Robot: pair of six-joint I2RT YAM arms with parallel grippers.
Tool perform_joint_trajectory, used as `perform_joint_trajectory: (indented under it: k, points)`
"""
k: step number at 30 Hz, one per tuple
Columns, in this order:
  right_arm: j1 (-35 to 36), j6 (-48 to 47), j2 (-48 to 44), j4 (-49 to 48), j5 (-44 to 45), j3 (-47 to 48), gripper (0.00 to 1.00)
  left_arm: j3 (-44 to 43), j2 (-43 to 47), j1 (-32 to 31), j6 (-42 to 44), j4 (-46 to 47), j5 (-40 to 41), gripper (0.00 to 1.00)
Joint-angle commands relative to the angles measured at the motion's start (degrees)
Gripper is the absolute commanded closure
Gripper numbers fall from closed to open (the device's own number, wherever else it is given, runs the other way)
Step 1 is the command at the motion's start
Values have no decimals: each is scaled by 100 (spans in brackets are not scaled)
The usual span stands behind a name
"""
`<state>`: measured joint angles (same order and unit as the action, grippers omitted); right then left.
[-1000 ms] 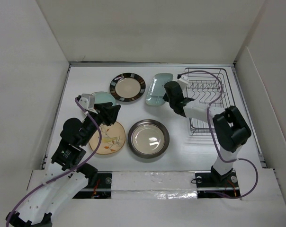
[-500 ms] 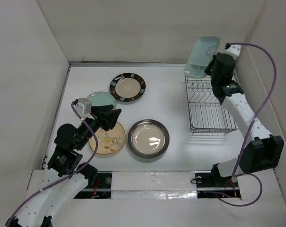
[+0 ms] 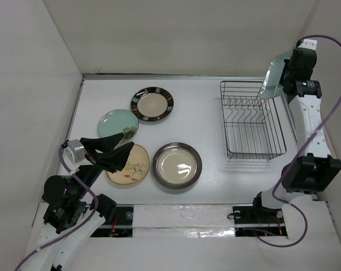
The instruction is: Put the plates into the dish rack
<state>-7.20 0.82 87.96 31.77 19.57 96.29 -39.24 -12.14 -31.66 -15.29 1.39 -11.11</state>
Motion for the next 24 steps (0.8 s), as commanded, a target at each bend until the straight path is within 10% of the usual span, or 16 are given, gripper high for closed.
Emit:
perform_joint_trajectory:
  k: [1, 24]
  points:
    - [237, -898, -95, 41, 571, 707, 100, -118, 212, -60, 79, 125, 109, 51]
    - [1019, -3474, 625, -1349, 2200, -216, 100, -119, 388, -244, 140, 19, 285, 50]
